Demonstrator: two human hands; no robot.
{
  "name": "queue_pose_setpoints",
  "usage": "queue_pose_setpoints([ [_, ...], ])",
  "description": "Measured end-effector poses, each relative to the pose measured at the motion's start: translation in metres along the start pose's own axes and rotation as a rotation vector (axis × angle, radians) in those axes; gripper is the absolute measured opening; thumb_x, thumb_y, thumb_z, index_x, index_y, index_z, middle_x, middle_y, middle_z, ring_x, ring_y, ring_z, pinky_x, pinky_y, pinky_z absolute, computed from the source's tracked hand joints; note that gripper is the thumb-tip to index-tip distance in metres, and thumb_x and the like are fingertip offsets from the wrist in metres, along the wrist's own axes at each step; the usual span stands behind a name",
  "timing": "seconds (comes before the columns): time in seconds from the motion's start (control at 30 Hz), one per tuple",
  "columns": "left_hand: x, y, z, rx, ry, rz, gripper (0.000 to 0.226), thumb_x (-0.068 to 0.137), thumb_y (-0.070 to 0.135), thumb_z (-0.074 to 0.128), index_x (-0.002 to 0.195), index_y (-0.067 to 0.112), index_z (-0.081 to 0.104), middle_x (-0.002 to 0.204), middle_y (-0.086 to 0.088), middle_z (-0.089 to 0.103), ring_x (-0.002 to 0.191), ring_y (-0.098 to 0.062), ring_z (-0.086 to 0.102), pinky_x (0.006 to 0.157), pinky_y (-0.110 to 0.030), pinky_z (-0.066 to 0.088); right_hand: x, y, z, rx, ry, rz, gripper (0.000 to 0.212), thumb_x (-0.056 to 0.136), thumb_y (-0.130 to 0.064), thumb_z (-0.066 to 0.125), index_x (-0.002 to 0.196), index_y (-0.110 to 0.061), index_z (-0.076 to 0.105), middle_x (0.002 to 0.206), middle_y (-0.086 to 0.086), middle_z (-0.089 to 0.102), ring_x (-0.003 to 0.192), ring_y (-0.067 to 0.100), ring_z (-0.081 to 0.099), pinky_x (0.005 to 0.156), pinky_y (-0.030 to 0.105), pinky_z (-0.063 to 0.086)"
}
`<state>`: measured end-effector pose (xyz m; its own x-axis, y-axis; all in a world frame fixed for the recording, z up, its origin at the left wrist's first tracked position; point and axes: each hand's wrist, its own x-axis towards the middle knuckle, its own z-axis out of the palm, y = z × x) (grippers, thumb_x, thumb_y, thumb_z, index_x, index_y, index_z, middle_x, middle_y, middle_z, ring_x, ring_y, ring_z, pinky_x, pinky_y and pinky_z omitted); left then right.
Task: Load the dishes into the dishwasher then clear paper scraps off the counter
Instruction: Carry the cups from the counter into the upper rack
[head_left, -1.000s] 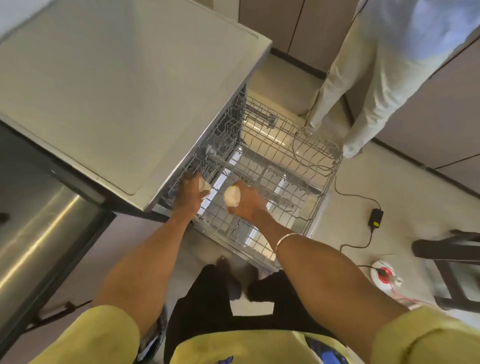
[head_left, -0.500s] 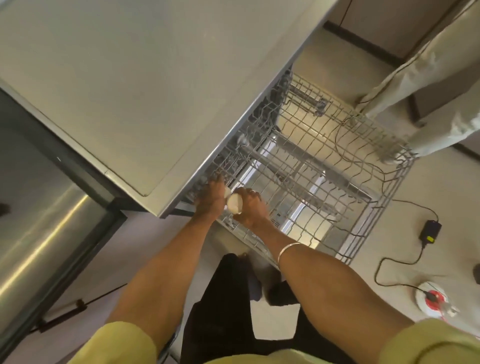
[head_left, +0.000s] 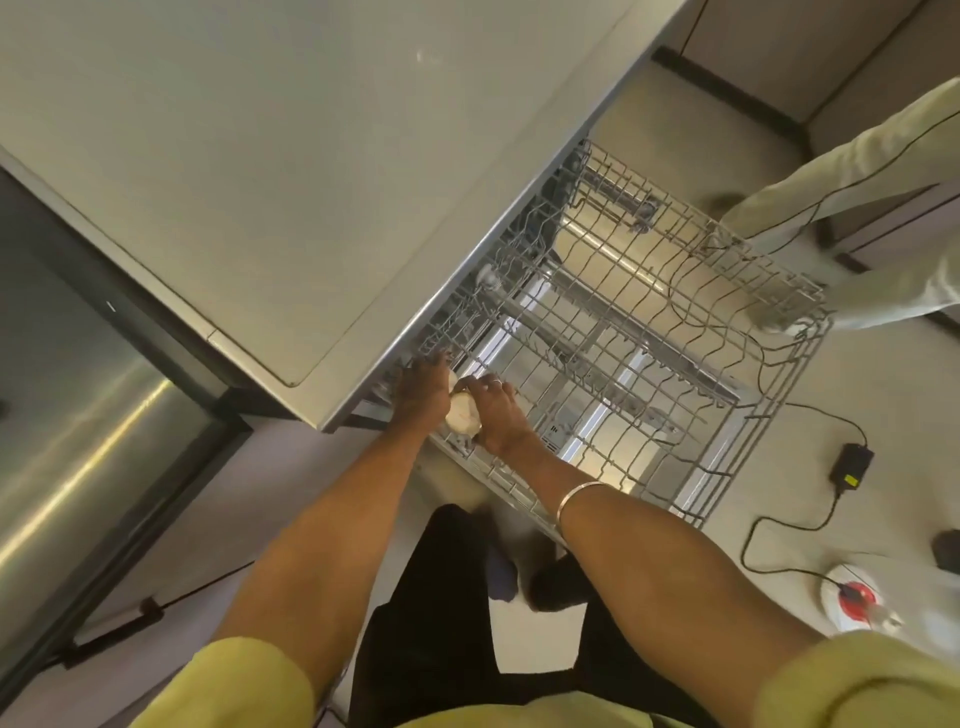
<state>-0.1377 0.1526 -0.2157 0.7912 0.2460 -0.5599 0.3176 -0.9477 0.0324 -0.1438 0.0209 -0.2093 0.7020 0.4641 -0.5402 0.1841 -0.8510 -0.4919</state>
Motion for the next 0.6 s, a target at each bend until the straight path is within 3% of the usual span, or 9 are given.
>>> queue_pose_setpoints([
  [0.13,0.003,-0.005,-0.012,-0.043,-0.176,-0.008,0.082,0.089,0.014,0.067,0.154,0.018,0.016,0.140,-0.022,0.044,0.126,-0.038,0.048,0.097,-0.047,0.044,-0.001,0.001,-0.004,0.015,0.013,-0.017,0.069,0.078,-0.001,0.072,0.138,-0.023,0.046,0.138,0.012,0.048,0.131,0.034,0.037,0.106,0.048,0.042],
  [0.23,0.002,-0.005,-0.020,-0.090,-0.256,-0.036,0.091,0.089,0.012,0.066,0.157,0.023,0.006,0.150,-0.021,0.033,0.133,-0.042,0.039,0.103,-0.051,0.040,-0.004,0.000,-0.005,0.019,0.013,0.000,0.073,0.079,0.003,0.069,0.142,-0.022,0.042,0.137,0.011,0.051,0.131,0.033,0.039,0.103,0.046,0.045],
  [0.37,-0.008,-0.004,-0.020,-0.165,-0.132,-0.027,0.090,0.086,0.017,0.072,0.155,0.025,0.015,0.149,-0.020,0.030,0.134,-0.039,0.038,0.105,-0.050,0.038,-0.017,-0.002,-0.013,0.000,0.029,0.060,0.089,0.079,0.009,0.066,0.152,-0.022,0.025,0.142,0.016,0.047,0.134,0.034,0.040,0.102,0.045,0.047],
  [0.6,-0.061,0.005,-0.045,-0.238,0.020,-0.004,0.082,0.084,0.007,0.069,0.152,0.015,0.024,0.151,-0.017,0.034,0.137,-0.035,0.035,0.110,-0.045,0.033,-0.063,-0.017,-0.059,-0.022,0.089,0.084,0.084,0.079,0.013,0.062,0.151,-0.015,0.030,0.144,0.015,0.047,0.131,0.035,0.042,0.097,0.048,0.051],
])
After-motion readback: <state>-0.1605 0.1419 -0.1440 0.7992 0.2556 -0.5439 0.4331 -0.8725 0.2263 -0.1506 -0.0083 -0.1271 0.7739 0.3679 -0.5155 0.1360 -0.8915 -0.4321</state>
